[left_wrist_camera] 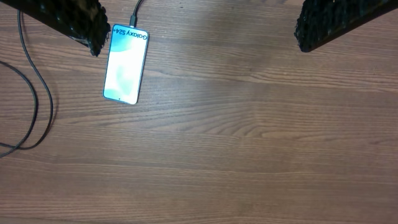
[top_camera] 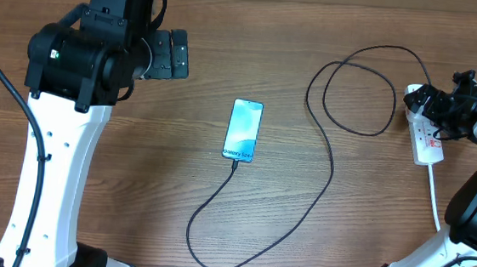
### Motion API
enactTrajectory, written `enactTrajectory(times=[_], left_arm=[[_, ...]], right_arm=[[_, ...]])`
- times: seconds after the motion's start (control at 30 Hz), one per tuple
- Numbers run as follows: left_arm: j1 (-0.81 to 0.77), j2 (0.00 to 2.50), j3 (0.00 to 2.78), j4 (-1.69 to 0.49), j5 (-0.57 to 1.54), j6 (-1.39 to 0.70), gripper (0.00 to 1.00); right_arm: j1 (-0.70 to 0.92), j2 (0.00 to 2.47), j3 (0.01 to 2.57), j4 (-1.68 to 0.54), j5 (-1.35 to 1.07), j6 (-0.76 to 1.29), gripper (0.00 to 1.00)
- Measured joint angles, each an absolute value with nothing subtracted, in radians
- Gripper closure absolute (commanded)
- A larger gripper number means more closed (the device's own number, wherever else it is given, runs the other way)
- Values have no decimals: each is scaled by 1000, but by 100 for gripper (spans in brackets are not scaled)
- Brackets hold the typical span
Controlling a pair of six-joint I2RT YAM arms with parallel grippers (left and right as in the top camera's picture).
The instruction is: Plug charger to phone and switch on socket
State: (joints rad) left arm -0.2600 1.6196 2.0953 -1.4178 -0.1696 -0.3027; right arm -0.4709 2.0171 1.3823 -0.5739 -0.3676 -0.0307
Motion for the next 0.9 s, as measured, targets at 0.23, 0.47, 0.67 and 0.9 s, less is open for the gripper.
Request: enactTrajectory(times=[0.23, 0.47, 0.67, 0.9], left_arm=[[-260, 1620, 2095, -1418, -170, -303, 0], [-260, 1620, 2095, -1418, -170, -303, 0], [-260, 1620, 2095, -1418, -170, -303, 0], [-260, 1620, 2095, -1418, -170, -303, 1]], right_arm=[[-471, 2017, 1384, -579, -366, -35, 0], [-467, 2017, 1388, -587, -348, -38, 0], [-467, 2017, 1394, -600, -345, -37, 0], [-467, 2019, 1401, -616, -334, -30, 0]])
